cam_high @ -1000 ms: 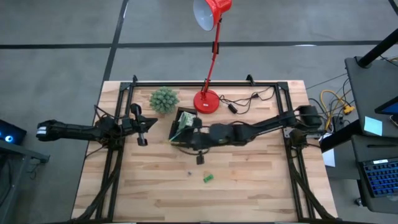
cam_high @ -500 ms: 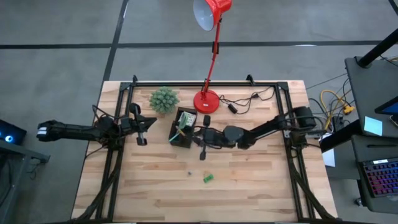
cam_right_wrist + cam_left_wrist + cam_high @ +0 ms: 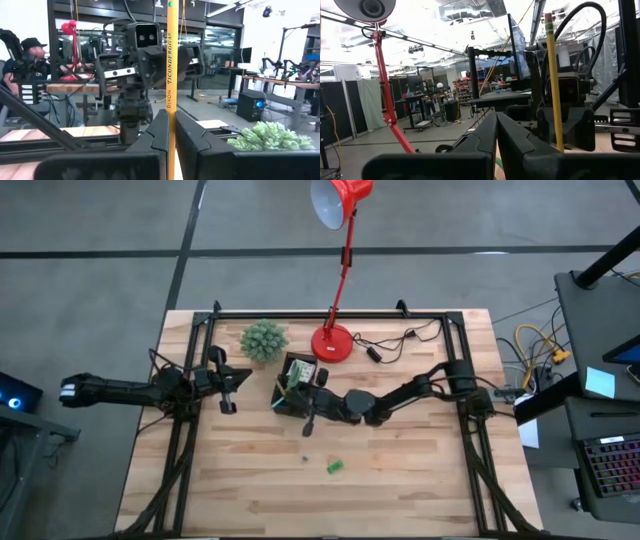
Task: Pick and place office supplies into organizer
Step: Put the yellow pencil in the black desk organizer
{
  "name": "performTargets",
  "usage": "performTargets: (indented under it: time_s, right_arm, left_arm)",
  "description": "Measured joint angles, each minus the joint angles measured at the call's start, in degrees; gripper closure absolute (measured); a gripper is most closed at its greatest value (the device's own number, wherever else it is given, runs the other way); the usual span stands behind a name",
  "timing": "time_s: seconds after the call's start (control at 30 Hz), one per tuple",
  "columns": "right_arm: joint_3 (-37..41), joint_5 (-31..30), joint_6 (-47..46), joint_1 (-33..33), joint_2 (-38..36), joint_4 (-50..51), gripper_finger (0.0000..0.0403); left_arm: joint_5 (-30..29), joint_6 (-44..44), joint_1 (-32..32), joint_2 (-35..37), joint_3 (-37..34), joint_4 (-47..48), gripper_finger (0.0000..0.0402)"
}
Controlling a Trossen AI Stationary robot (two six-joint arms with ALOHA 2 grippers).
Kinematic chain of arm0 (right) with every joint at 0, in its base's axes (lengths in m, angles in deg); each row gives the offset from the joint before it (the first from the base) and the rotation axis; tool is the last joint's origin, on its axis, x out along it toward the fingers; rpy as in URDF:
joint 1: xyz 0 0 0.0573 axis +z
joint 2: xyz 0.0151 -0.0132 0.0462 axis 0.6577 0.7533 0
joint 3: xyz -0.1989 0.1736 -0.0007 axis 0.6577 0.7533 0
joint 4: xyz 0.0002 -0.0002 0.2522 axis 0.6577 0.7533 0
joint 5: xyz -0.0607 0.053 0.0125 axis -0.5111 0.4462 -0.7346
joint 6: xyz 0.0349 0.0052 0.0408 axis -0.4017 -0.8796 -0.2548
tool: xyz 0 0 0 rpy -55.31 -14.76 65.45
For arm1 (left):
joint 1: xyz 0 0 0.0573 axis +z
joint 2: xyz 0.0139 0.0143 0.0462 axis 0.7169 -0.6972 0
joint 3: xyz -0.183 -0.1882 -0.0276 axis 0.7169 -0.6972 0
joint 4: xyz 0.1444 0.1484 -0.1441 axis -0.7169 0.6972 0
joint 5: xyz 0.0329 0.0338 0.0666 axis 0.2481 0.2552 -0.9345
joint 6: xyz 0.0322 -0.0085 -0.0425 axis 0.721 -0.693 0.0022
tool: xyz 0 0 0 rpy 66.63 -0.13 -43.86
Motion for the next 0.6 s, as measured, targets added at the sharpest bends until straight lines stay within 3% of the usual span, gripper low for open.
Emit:
performTargets:
  time_s: [0.27, 0.5, 0.6]
  right_arm:
    - [-2.1, -0.1, -0.5, 0.0, 3.3, -0.6, 0.0394]
    - [-1.5, -9.3, -4.5, 0.0, 3.5, -0.3, 0.0394]
    - [-1.5, -10.3, -5.8, 0.0, 3.5, -0.1, 0.0394]
  left_arm:
    - [0.0, -0.1, 0.0, 0.0, 0.0, 0.1, 0.0402]
    - [0.0, -0.1, 0.0, 0.0, 0.0, 0.4, 0.0402]
    - [0.0, -0.1, 0.0, 0.0, 0.0, 0.3, 0.0402]
